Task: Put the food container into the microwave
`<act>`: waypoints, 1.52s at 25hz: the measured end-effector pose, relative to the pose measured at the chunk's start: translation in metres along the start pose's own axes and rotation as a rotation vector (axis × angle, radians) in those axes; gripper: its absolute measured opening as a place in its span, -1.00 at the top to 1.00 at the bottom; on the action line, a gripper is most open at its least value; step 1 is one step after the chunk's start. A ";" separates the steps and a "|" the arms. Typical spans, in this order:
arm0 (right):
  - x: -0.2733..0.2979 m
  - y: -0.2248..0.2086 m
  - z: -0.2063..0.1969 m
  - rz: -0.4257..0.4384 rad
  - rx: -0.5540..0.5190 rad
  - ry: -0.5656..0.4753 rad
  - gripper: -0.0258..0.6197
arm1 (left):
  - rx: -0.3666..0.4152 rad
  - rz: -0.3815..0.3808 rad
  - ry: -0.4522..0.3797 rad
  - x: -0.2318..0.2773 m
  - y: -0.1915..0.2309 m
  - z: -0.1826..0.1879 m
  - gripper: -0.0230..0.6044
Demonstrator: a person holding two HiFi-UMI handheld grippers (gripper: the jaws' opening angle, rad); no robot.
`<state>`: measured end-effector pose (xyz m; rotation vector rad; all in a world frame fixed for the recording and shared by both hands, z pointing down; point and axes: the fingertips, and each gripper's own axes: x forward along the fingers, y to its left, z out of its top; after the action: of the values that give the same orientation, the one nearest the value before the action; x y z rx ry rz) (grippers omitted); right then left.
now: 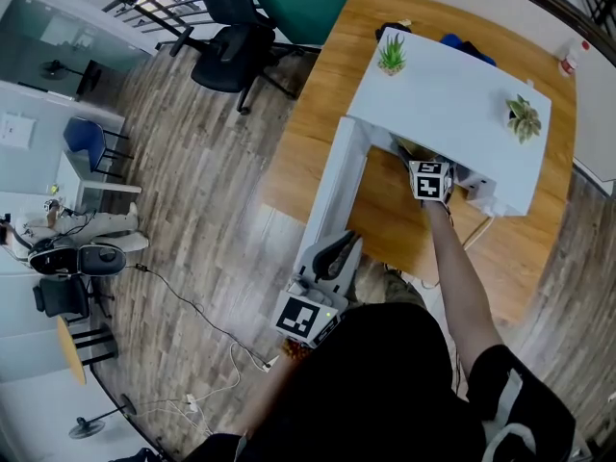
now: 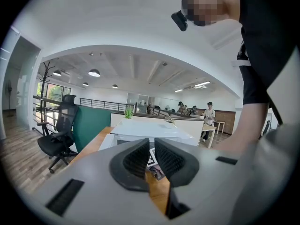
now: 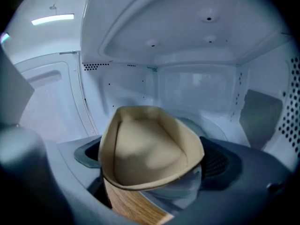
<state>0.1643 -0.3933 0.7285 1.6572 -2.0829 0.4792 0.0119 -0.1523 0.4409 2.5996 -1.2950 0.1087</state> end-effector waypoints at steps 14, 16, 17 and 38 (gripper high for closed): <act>-0.002 -0.013 -0.010 -0.084 0.119 0.055 -0.94 | -0.017 0.031 -0.020 -0.015 0.008 -0.005 0.77; -0.002 -0.014 -0.008 -0.092 0.084 0.061 -0.95 | -0.018 0.030 -0.023 -0.016 0.007 -0.006 0.77; -0.003 -0.015 -0.007 -0.096 0.069 0.063 -0.95 | -0.017 0.029 -0.026 -0.016 0.006 -0.005 0.77; -0.003 -0.026 -0.007 -0.091 0.119 0.150 -0.95 | -0.011 -0.007 -0.026 -0.010 0.005 -0.002 0.77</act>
<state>0.1913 -0.3930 0.7326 1.7172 -1.8951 0.6873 0.0020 -0.1468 0.4419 2.6046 -1.2912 0.0666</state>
